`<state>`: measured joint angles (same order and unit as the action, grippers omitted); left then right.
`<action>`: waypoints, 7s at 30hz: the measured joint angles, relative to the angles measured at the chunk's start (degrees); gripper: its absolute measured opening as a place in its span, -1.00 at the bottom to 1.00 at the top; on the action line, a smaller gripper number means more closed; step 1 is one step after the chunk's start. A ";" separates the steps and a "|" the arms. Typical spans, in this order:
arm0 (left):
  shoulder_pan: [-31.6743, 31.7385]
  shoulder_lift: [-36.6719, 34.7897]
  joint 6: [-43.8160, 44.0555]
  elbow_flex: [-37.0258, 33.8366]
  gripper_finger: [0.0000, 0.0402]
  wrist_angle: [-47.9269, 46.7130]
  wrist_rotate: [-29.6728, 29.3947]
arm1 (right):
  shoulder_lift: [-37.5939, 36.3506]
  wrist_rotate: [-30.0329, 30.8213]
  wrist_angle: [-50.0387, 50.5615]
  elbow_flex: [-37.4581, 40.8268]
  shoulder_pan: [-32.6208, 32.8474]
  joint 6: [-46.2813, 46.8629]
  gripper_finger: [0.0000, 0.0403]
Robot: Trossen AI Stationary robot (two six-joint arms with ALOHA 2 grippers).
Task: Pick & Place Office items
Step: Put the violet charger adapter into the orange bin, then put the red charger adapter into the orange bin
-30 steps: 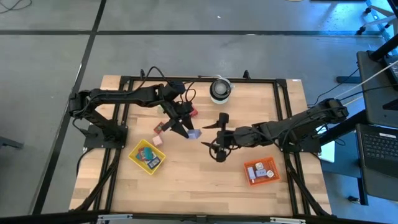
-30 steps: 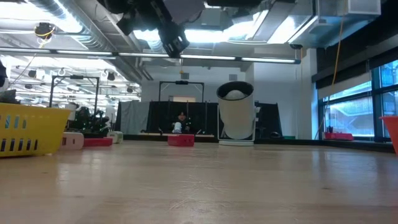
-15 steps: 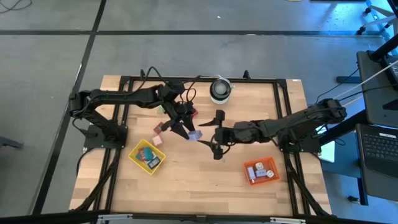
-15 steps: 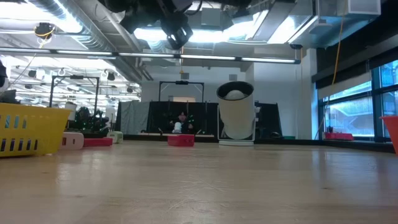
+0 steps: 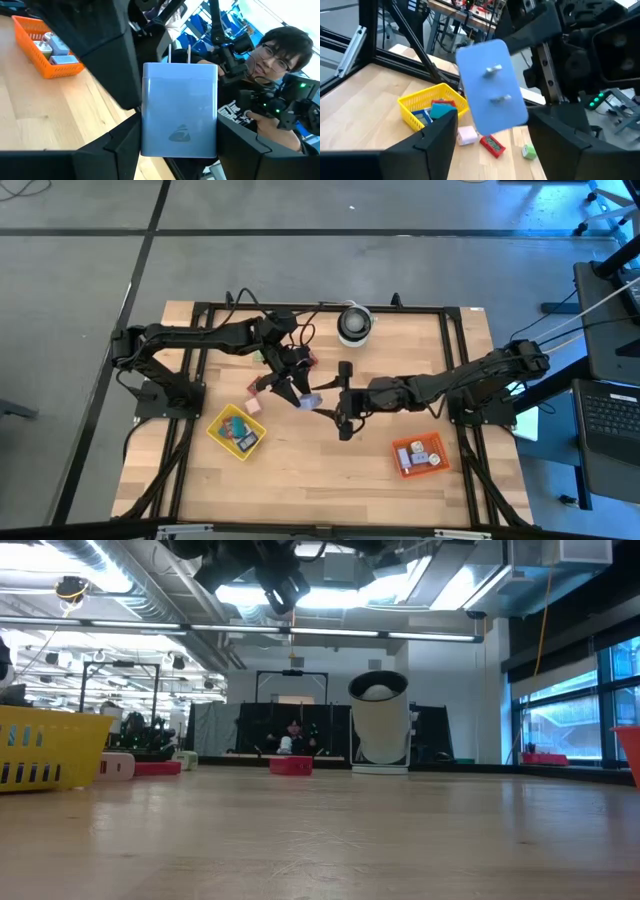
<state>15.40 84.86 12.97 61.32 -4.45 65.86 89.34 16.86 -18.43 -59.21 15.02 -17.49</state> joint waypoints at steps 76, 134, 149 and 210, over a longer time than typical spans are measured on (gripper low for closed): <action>4.32 -25.42 -22.87 8.31 0.18 -23.96 -15.94 | -33.56 -4.25 41.36 -8.11 -5.66 7.32 -0.38; -12.00 -55.08 -6.16 -45.72 0.05 31.67 -52.87 | -15.32 -5.09 86.38 7.39 46.33 116.11 -0.38; -12.04 -51.71 -6.25 -45.72 0.04 31.23 -50.81 | -8.79 -5.55 85.00 7.21 44.33 116.08 -0.28; -9.46 -43.44 -9.30 -27.70 0.04 -5.63 -78.56 | -23.89 7.09 30.03 4.95 -13.22 44.01 0.09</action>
<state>5.94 41.42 3.67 33.62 -10.08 -12.70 65.45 23.95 11.61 -54.26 1.80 26.52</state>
